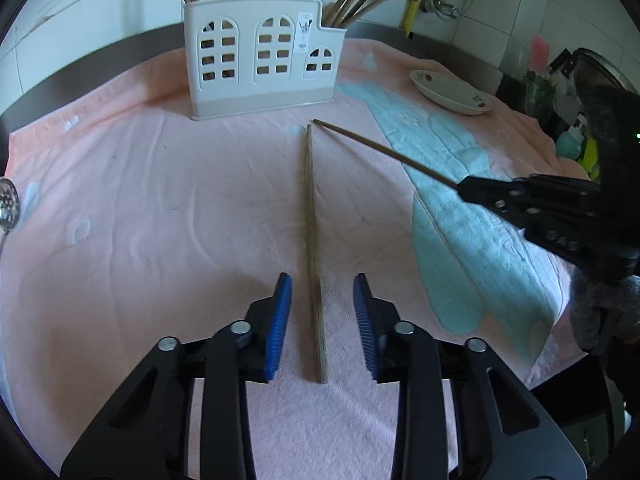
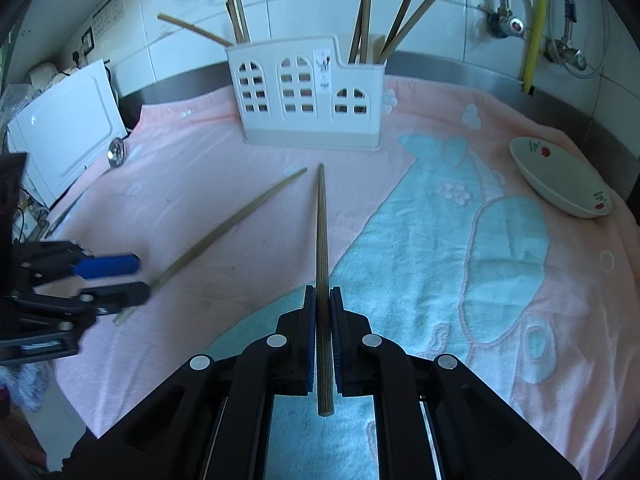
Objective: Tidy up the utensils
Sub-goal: 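Close the left tool on a chopstick while the right tool grasps the other, then lift the left tool's chopstick over the white holder while the right carries its chopstick there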
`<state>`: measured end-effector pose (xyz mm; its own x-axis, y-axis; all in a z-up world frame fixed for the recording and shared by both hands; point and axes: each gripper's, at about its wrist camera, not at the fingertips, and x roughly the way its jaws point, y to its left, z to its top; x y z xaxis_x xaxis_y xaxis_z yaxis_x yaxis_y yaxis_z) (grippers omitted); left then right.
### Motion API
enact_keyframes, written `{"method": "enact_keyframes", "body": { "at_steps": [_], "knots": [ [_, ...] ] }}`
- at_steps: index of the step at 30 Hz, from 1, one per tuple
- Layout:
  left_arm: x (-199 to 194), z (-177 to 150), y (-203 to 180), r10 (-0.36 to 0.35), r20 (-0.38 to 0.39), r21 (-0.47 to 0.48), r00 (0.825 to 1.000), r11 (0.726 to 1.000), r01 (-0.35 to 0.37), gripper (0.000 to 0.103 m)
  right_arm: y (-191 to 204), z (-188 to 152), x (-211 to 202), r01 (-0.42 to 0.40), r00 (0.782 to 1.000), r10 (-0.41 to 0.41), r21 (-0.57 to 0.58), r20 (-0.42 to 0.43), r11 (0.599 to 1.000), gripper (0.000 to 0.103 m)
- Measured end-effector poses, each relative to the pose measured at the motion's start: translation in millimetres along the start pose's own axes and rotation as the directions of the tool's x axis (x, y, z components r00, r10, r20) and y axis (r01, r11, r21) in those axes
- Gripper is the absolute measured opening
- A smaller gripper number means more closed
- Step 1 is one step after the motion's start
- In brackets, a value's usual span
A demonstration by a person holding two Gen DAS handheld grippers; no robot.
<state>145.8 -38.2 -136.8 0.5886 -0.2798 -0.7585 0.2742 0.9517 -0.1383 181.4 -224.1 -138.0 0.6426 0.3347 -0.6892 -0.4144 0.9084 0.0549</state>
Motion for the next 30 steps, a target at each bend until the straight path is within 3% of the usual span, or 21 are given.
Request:
{"method": "enact_keyframes", "body": {
  "at_steps": [7, 16, 22, 30],
  "knots": [
    [13.4, 2.4, -0.9, 0.01, -0.031, -0.008, 0.999, 1.0, -0.01, 0.022, -0.5, 5.3, -22.1, -0.004, 0.998, 0.003, 0.01, 0.059, 1.0, 0.007],
    [15.2, 7.8, 0.2, 0.045, -0.035, -0.001, 0.998, 0.999, -0.045, 0.006, 3.3, 13.6, -43.4, -0.004, 0.994, 0.004, 0.002, 0.111, 1.0, 0.007],
    [-13.0, 19.7, 3.4, 0.038, 0.036, -0.015, 0.999, 0.999, -0.038, 0.006, 3.1, 20.0, -47.9, 0.009, 0.993, -0.008, -0.006, 0.117, 1.0, 0.007],
    [-61.2, 45.8, 1.5, 0.043, 0.167, 0.0, 0.985, 0.999, -0.044, 0.006, 7.7, 9.3, -38.2, 0.002, 0.997, -0.001, -0.009, 0.078, 1.0, 0.007]
  ]
}}
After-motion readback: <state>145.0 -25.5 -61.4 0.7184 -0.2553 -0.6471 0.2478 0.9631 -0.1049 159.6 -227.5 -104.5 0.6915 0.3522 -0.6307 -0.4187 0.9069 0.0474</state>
